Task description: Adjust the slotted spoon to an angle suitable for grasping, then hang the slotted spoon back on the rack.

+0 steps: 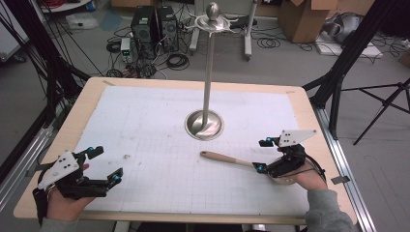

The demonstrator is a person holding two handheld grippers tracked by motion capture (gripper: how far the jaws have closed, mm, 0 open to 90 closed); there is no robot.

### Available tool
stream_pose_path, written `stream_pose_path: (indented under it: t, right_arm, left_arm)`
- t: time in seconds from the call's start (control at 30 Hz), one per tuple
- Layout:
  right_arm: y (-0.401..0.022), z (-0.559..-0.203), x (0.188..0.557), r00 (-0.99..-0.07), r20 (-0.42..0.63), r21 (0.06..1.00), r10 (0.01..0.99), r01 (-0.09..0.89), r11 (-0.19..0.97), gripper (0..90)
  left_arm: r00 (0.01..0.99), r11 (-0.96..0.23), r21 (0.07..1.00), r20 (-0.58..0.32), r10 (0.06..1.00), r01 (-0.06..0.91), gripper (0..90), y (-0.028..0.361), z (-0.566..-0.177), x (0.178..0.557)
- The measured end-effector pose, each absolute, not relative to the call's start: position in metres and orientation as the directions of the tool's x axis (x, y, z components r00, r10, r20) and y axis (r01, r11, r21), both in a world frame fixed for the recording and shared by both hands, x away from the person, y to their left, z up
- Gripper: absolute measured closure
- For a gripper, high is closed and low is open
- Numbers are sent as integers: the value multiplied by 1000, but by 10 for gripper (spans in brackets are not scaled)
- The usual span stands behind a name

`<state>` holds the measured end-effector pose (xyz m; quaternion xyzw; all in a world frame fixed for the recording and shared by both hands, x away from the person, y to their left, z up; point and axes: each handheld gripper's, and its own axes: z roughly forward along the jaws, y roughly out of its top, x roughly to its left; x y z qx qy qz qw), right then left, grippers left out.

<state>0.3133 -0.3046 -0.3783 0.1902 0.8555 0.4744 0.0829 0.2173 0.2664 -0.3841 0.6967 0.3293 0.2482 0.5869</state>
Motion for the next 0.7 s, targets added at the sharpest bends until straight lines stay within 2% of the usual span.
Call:
stream_pose_path:
  t: [0.23, 0.7]
  right_arm:
    - [-305, -381, 321, -918, 57, 825, 392, 265, 499, 149]
    - [-301, -389, 329, -939, 23, 794, 344, 226, 564, 153]
  left_arm:
    - [655, -94, 980, -45, 754, 175, 21, 266, -386, 217]
    - [656, -104, 978, -41, 753, 180, 22, 267, -387, 215]
